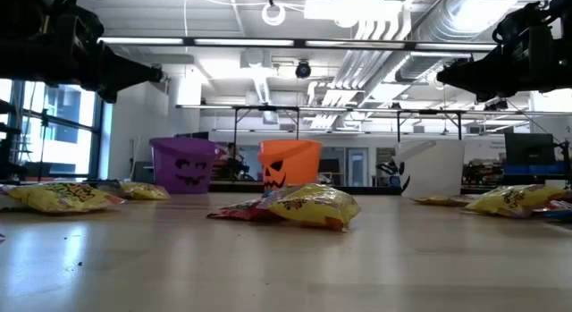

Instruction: Sort candy

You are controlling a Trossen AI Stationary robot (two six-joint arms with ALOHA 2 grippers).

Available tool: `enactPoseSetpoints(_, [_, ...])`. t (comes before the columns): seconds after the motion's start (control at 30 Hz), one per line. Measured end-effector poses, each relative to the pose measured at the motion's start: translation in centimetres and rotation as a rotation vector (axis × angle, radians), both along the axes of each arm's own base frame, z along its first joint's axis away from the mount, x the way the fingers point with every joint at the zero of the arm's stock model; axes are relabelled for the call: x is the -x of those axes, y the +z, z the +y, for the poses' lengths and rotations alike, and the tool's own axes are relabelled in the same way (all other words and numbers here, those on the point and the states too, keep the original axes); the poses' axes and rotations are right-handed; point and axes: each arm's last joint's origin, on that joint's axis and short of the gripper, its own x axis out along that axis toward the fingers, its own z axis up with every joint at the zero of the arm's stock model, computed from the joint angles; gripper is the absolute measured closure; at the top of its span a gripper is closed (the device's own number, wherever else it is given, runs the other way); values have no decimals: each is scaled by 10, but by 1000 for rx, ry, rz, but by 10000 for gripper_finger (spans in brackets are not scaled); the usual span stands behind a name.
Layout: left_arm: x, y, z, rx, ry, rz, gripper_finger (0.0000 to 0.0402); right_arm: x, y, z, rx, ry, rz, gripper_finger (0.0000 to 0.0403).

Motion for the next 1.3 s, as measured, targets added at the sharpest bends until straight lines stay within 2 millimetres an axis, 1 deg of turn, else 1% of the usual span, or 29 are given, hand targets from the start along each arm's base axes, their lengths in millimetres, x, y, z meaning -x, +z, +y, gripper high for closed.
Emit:
enactPoseSetpoints(0.1, [1,6,0,-45,2,-53,402,0,0,0,0,0,0,403])
enactPoseSetpoints(0.23, [1,13,0,-62,3,-117,402,0,0,0,0,0,0,403])
enactPoseSetpoints(0.47, [1,16,0,-19,-2,-157,401,0,0,0,0,0,0,403])
enactPoseSetpoints(0.63, [-6,8,1,20,-24,-73,402,0,0,0,0,0,-1,403])
enactPoseSetpoints(0.87, [-19,-5,7,43,89,86,402,0,0,0,0,0,0,403])
enactPoseSetpoints(1.17, [-39,-1,12,102,105,230,401,0,0,0,0,0,0,403])
enactPoseSetpoints(1.3, [-49,1,11,134,84,269,401,0,0,0,0,0,0,403])
